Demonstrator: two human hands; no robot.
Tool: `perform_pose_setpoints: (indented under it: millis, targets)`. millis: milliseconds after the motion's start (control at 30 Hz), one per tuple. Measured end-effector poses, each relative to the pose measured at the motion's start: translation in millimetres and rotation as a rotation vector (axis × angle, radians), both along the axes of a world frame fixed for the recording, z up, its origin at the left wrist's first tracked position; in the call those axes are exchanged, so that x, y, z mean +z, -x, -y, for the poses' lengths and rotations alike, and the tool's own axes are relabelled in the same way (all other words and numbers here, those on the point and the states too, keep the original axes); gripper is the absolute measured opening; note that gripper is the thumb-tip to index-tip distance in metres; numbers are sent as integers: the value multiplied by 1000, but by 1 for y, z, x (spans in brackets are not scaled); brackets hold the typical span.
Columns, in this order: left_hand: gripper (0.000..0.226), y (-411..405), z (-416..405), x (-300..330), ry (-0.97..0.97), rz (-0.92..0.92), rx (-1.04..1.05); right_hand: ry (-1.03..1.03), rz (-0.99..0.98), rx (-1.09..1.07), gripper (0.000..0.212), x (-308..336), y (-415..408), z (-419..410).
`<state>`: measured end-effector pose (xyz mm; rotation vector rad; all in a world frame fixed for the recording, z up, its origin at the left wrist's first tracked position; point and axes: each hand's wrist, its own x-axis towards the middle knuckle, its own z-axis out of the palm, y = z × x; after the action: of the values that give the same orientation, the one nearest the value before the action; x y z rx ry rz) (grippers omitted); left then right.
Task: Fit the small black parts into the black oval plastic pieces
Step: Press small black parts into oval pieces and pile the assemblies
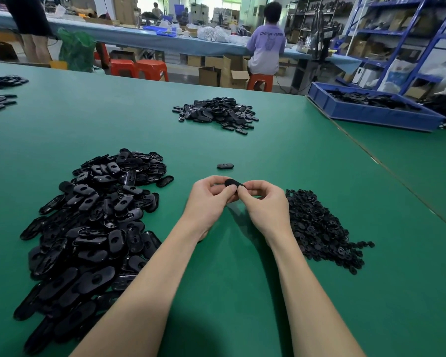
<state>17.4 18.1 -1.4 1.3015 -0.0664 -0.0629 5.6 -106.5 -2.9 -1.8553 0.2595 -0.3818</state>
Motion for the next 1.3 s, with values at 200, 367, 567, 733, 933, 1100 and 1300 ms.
perform_pose_setpoints:
  millis: [200,367,567,733,933,1100,1300]
  targets:
    - [11,-1,2,-3,-13,24,22,4,12,1,11,1,1,1]
    - [22,-2,1,-4,-164,118,51,-105,35,-68,9,9,-6,-3]
    - [17,-10,-18,-5,-807,392,285,-182,31,-165,4,7,-7,-20]
    - [20,-38,-18,3,-975,284,437,-88,40,-194,12,4,-4,-30]
    - [21,-82,-15,10,-1212,141,358,-65,-1,-183,17,2,-5,-29]
    - [40,-85,-18,7,-1205,204,357,-51,-32,-150,19,0,-6,-29]
    - [32,-70,-45,5,-1448,283,407,-26,-28,-135,18,-1,-6,-30]
